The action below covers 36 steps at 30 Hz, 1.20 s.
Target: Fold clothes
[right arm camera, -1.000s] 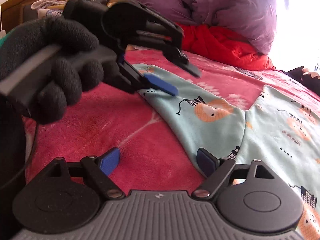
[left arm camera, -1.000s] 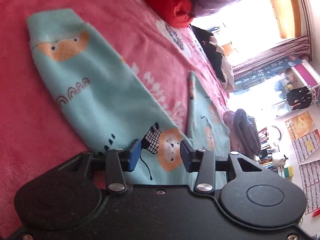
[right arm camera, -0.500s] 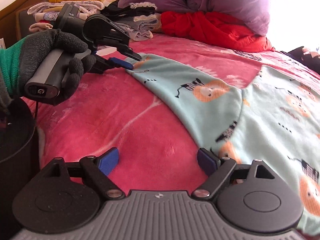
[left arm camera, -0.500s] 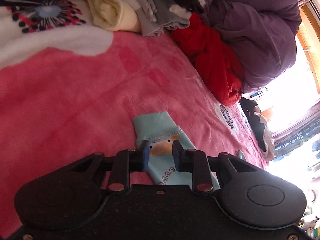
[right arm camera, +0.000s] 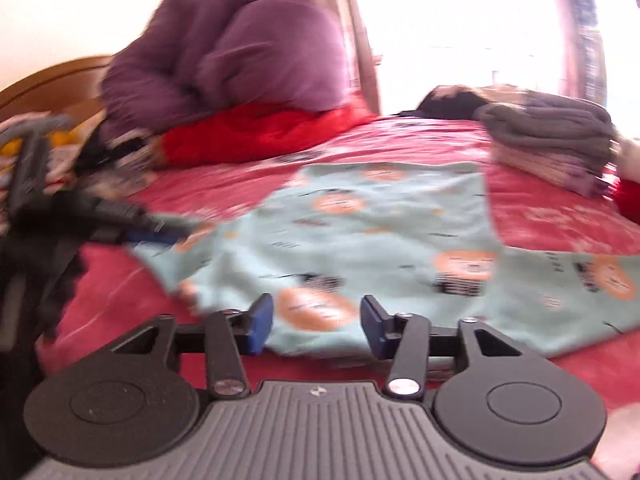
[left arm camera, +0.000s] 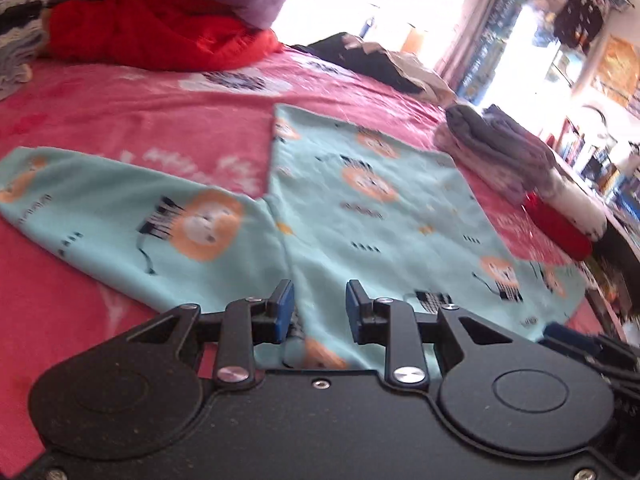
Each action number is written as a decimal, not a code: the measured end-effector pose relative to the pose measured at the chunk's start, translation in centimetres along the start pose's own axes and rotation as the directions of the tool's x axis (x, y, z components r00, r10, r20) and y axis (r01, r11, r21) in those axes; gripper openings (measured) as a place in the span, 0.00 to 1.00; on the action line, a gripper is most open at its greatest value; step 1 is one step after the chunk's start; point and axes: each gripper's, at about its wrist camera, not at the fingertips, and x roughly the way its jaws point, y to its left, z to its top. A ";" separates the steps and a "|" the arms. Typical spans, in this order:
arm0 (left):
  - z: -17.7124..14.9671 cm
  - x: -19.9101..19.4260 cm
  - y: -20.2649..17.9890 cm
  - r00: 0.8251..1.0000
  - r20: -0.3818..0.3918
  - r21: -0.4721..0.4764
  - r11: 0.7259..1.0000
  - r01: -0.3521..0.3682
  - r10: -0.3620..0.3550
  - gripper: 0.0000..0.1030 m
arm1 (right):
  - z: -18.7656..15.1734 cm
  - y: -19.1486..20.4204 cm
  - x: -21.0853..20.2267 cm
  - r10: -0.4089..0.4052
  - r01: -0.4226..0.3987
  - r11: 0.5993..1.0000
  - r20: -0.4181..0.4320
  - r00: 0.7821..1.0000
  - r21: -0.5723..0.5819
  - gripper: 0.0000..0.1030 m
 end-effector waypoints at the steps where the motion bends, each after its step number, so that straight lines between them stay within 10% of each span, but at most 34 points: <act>1: -0.5 0.2 -1.0 1.000 -0.011 0.032 0.999 0.010 -0.010 0.25 | -0.2 -0.6 0.3 -0.014 0.014 1.000 0.002 1.000 0.000 0.42; 10: -4.4 2.8 -5.8 0.991 -0.044 0.358 0.928 -0.102 0.126 0.32 | -4.3 -0.2 3.4 -0.090 0.072 0.980 -0.093 0.992 -0.185 0.42; 19: -5.0 1.8 -6.6 0.992 0.015 0.415 0.902 -0.122 0.127 0.42 | -3.5 0.3 0.9 -0.092 0.089 0.979 -0.008 0.996 -0.183 0.43; 25: -4.0 1.2 -5.4 0.997 -0.006 0.318 0.946 -0.066 0.071 0.44 | -3.7 -0.2 1.4 -0.108 0.092 0.986 -0.115 0.987 -0.140 0.48; 29: -3.3 0.1 -4.7 0.998 0.034 0.230 0.972 -0.053 0.047 0.51 | -3.6 -2.1 -0.9 -0.031 0.041 0.989 -0.068 0.997 0.144 0.55; 36: -2.3 0.9 -5.2 0.999 0.012 0.208 0.977 -0.046 0.044 0.57 | -5.0 -8.1 -2.3 -0.088 0.070 0.824 0.005 0.996 0.562 0.64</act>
